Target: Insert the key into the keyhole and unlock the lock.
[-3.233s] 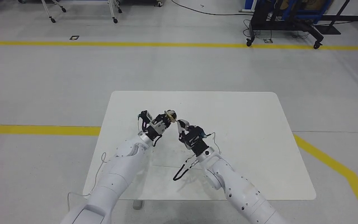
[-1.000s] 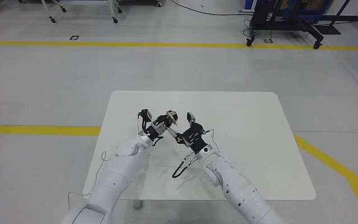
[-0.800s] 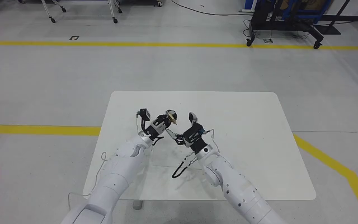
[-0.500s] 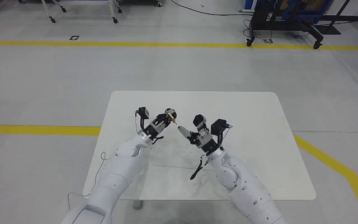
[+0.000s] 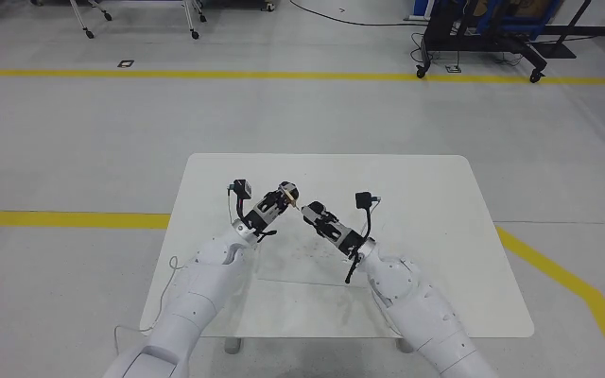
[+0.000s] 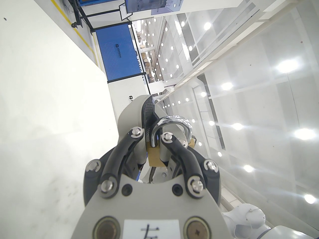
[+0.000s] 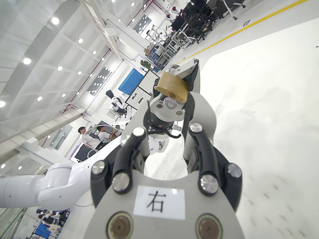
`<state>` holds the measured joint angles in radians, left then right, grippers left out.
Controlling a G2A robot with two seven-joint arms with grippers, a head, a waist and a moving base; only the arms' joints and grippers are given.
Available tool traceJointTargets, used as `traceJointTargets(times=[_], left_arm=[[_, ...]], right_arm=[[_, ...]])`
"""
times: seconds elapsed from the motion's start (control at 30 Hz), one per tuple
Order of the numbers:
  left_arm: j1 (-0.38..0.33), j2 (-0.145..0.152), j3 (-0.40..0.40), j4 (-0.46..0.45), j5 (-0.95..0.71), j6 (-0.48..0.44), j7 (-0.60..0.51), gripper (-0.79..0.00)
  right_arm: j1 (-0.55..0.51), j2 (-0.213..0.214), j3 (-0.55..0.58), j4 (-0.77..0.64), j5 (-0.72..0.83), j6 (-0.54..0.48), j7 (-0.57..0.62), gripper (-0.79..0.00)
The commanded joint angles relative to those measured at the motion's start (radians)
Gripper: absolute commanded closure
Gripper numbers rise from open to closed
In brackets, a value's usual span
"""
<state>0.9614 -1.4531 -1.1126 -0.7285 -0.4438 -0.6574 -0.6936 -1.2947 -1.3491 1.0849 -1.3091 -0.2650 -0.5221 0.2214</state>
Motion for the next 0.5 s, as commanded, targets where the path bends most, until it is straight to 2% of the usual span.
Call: traceJointTargets(times=[0.0,0.17,0.37,0.47], left_arm=[[0.0,0.0,-0.001,0.001,0.003,-0.001,-0.002,0.0],[-0.001,0.001,-0.001,0.0,0.008,0.0,-0.004,0.0],[0.0,0.001,-0.001,0.0,0.01,0.002,-0.005,0.0],[0.0,0.001,-0.001,0.0,0.011,0.003,-0.006,0.0]], right_arm=[[0.01,-0.002,-0.006,0.013,0.001,0.005,0.004,-0.166],[0.021,-0.004,-0.019,0.02,-0.038,-0.005,-0.007,-0.172],[0.013,-0.001,-0.023,-0.002,-0.2,0.008,-0.091,-0.252],[0.009,0.0,-0.027,-0.011,-0.244,0.016,-0.11,-0.212]])
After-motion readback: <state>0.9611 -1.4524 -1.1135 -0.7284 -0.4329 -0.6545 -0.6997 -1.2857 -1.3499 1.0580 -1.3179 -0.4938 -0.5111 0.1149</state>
